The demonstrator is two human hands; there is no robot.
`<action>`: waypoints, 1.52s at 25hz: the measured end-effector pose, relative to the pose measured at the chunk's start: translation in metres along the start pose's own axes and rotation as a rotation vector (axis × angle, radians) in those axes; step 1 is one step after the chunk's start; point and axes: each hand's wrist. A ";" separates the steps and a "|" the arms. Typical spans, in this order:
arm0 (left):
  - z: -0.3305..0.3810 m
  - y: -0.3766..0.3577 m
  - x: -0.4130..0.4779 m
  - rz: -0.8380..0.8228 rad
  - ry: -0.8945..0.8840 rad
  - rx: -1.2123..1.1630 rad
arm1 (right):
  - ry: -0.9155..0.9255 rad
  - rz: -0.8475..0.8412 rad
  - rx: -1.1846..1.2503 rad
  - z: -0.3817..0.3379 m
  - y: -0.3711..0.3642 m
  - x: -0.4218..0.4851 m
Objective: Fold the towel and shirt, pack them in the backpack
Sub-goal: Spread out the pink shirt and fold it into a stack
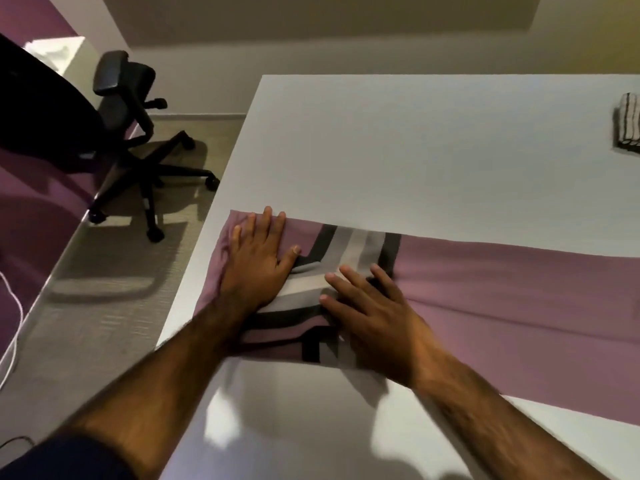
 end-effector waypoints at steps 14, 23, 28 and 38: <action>-0.094 0.009 -0.078 0.087 -0.786 -0.070 | -0.201 0.075 0.200 -0.017 -0.005 0.006; -0.086 0.034 -0.076 -0.042 -0.453 -0.588 | -0.348 0.214 0.357 -0.025 0.005 0.015; -0.065 0.046 -0.058 -0.011 -0.106 -0.816 | -0.489 0.285 0.470 -0.026 0.017 0.037; -0.020 0.033 -0.022 0.201 0.096 -0.467 | -0.791 0.363 0.291 -0.010 0.006 0.099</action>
Point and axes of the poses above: each hand's wrist, its own x-axis towards the middle knuckle, its own y-axis out of the back of the hand, z = x × y, and after that the axes turned 11 degrees about x, right-handed
